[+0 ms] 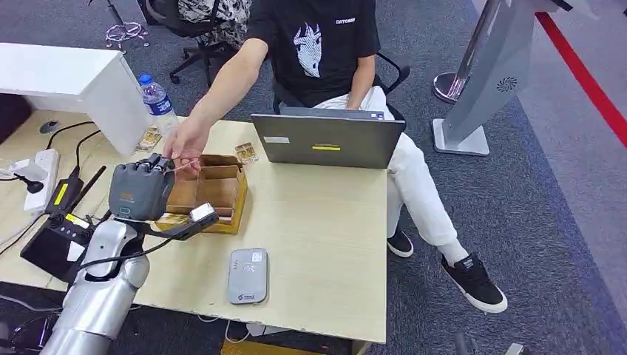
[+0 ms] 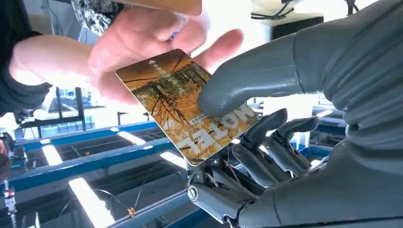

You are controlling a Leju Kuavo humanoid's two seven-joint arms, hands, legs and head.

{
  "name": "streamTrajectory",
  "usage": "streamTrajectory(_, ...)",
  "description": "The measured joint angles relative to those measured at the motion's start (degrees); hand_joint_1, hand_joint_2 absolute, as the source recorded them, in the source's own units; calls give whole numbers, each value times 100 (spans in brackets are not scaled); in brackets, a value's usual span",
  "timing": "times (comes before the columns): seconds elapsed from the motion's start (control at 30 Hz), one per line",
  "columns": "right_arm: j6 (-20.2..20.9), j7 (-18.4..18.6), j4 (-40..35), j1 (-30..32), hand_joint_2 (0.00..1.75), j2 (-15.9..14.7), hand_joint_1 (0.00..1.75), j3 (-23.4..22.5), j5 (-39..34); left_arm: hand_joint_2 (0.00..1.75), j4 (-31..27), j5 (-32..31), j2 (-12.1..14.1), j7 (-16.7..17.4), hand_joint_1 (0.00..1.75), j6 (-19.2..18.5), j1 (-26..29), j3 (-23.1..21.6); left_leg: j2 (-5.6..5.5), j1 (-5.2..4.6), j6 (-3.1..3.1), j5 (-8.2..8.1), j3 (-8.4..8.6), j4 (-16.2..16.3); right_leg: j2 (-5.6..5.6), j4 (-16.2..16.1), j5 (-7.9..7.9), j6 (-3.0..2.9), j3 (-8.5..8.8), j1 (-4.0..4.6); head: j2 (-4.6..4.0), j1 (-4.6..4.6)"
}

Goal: Pass the card to the sensor for recognition and then transmit it.

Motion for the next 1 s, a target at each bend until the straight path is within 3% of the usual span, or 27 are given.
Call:
streamTrajectory(0.07,0,0,0,-1,175,0,0,0,0,175,0,2,0,0,175,-4,-8,0,0,0,0,0,0,0,0,0,1,1,0,0,0,0)
streamTrajectory(0.1,0,0,0,-4,175,2,0,0,6,175,0,19,-2,-2,157,-15,-50,2,0,0,0,0,-1,0,0,0,1,1,0,0,0,2)
streamTrajectory(0.13,0,0,0,-6,175,2,0,0,13,175,0,31,-2,-7,127,-13,-65,2,0,0,0,0,-1,0,0,0,1,1,0,0,0,2)
streamTrajectory(0.17,0,0,0,-15,175,9,0,0,24,175,0,90,-2,-50,0,-2,-96,4,0,0,0,0,-1,0,0,0,1,1,0,0,0,0)
streamTrajectory(0.27,-37,0,2,-21,175,33,0,0,31,175,-77,901,-101,-619,0,853,224,335,1,0,0,0,-5,0,2,0,1,1,-5,0,0,0)
streamTrajectory(0.33,-46,-2,2,-21,175,35,0,0,33,175,-162,1212,-147,-823,0,1012,364,531,1,0,0,0,-7,-1,2,0,1,1,-6,0,0,0)
streamTrajectory(0.4,-63,-7,2,-20,175,39,0,0,33,175,-401,2035,-265,-1448,0,1244,557,820,3,0,0,0,-8,-1,4,0,1,1,-7,0,0,0)
streamTrajectory(0.43,-92,-7,2,-18,175,39,0,0,33,175,-626,2694,-410,-1974,0,1346,674,1096,5,0,0,0,-9,-1,8,0,1,1,-10,0,0,0)
streamTrajectory(0.5,-107,-15,2,-13,175,39,0,0,35,175,-1032,3579,-676,-2549,0,1434,867,1592,6,0,0,-1,-13,-1,10,-1,1,2,-13,0,0,2)
streamTrajectory(0.63,-138,-20,2,-9,175,48,0,0,39,175,-1590,4121,-922,-2697,0,1449,1216,2202,-6,0,1,0,-23,-1,-6,-2,-1,4,-17,0,0,2)
streamTrajectory(0.7,-231,-7,2,-17,175,52,0,0,85,175,-1843,4924,-1012,-2710,0,1383,1348,2422,-4,1,1,0,-26,-2,-5,-1,0,4,-18,0,0,4)
streamTrajectory(0.73,-273,29,2,-7,175,55,0,0,129,175,-1983,5398,-1058,-2717,0,1245,1417,2608,3,1,1,-1,-26,-3,1,-1,0,3,-19,0,0,0)
streamTrajectory(0.8,-386,68,4,34,175,55,0,0,192,175,-2017,6372,-1128,-2719,0,422,1438,3014,0,3,1,1,-27,-3,-1,-1,0,3,-20,2,0,0)
streamTrajectory(0.93,-432,225,15,97,175,52,0,-4,205,175,-1796,7128,-1270,-2723,0,-1290,1401,4237,1,5,-2,4,-28,-4,1,-1,0,3,-23,3,0,7)
streamTrajectory(1.0,-490,271,22,122,175,52,0,-13,234,175,-1398,7414,-1263,-2721,0,-1894,1309,4910,12,5,-4,3,-26,-6,13,0,2,0,-25,3,0,9)
